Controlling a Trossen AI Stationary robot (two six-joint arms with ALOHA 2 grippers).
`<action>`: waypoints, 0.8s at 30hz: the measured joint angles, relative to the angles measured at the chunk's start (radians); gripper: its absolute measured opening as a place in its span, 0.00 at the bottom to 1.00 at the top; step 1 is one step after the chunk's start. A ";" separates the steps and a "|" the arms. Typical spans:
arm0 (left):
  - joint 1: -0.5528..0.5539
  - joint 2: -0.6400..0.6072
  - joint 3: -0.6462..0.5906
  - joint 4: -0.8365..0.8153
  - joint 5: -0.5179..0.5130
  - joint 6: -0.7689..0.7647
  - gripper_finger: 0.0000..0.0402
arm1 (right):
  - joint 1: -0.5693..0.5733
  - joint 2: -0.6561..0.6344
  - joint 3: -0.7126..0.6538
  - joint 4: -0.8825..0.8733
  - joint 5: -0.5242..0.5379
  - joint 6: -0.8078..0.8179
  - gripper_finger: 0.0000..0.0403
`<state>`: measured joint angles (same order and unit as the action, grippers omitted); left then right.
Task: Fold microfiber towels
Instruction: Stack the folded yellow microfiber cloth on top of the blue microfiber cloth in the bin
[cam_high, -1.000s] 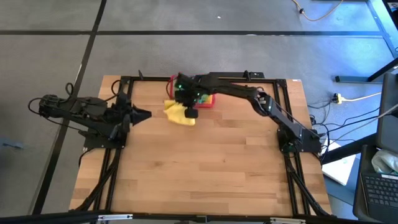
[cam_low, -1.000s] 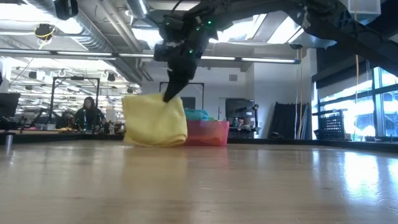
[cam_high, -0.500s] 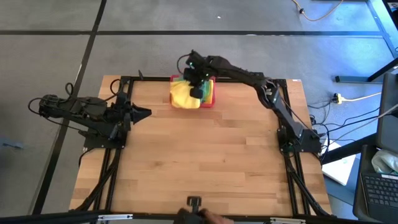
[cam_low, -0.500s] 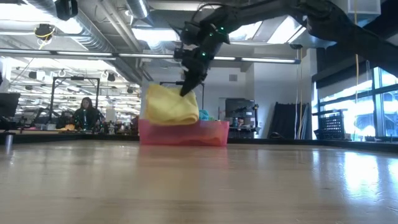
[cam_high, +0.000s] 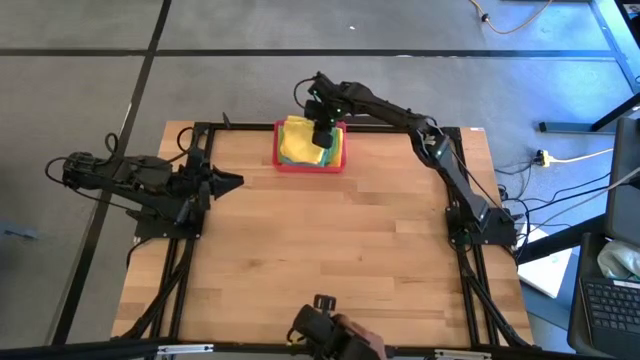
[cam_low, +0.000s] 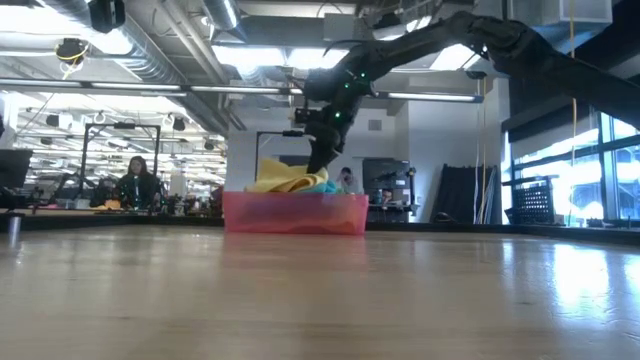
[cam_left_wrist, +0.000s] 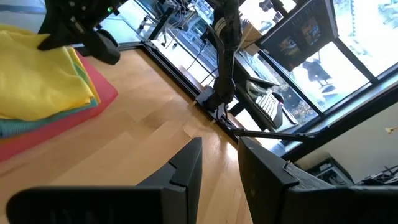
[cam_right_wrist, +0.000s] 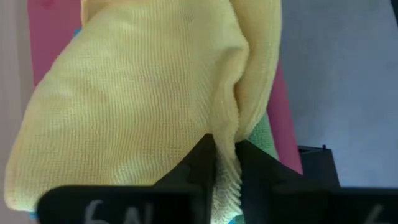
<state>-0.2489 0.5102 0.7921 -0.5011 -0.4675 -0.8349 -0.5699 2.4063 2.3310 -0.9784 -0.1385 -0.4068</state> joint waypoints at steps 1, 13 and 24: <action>0.000 0.000 0.000 0.000 0.000 0.000 0.24 | 0.001 0.003 0.000 0.000 0.000 0.003 0.14; 0.000 0.000 0.000 0.000 0.000 -0.020 0.24 | 0.001 0.007 0.000 0.063 0.004 0.003 0.39; 0.000 0.000 0.000 0.000 -0.002 -0.002 0.24 | 0.009 0.008 0.026 0.065 0.066 0.030 0.56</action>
<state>-0.2493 0.5102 0.7921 -0.5014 -0.4697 -0.8368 -0.5612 2.4143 2.3569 -0.9137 -0.0721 -0.3769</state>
